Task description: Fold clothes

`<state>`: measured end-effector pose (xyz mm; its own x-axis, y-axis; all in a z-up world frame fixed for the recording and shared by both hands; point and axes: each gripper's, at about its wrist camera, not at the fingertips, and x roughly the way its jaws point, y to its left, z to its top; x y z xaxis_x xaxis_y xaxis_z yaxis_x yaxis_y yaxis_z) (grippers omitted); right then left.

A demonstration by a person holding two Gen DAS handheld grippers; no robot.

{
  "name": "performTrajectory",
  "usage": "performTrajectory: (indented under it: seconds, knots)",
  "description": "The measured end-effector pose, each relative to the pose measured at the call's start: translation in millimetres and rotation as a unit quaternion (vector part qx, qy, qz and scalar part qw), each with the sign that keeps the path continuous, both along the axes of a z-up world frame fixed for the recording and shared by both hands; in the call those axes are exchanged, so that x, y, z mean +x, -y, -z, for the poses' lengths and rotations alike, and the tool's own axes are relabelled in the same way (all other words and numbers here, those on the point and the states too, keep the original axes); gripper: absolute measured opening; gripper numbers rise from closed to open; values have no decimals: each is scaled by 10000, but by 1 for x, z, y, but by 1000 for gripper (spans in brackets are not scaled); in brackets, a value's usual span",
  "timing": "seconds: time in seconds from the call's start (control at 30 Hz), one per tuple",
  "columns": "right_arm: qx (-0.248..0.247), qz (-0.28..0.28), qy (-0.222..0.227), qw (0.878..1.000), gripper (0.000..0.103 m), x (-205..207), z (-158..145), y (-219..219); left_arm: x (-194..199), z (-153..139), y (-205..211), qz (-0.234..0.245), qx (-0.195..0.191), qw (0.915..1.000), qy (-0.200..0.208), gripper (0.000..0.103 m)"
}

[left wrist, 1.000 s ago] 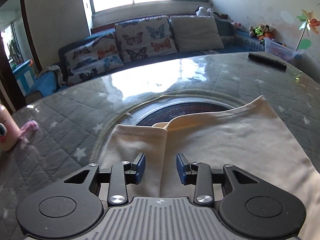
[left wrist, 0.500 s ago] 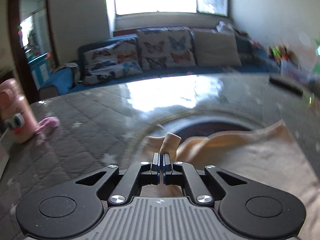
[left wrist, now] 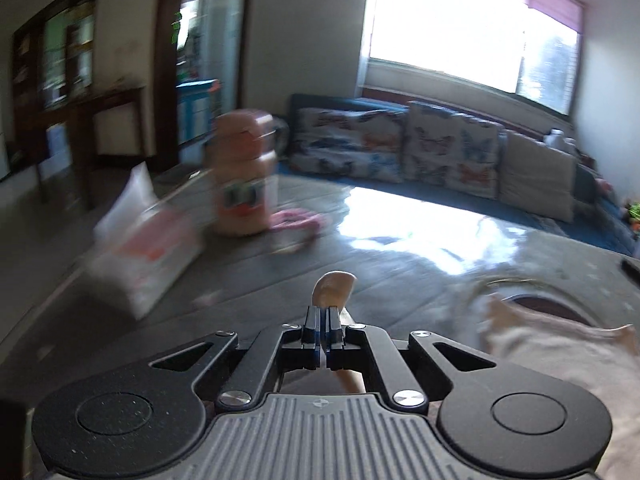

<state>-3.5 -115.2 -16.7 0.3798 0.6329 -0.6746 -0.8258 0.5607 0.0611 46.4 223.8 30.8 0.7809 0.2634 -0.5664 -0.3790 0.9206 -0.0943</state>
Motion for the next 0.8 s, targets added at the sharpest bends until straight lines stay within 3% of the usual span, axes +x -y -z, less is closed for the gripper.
performTrajectory:
  seconds: [0.37,0.67,0.8]
  knots:
    - [-147,-332,166,9992,68,-3,3,-31,-34,40,-26,-393,-142,9983,-412,2]
    - [-83,-597,229,9979,66,-15,-4,-40,-34,44,-24,-361,-125,9983,-439,3]
    - [-148,-627,213,9977,54,-16,1,-49,-33,37,-24,-358,-98,9987,-357,2]
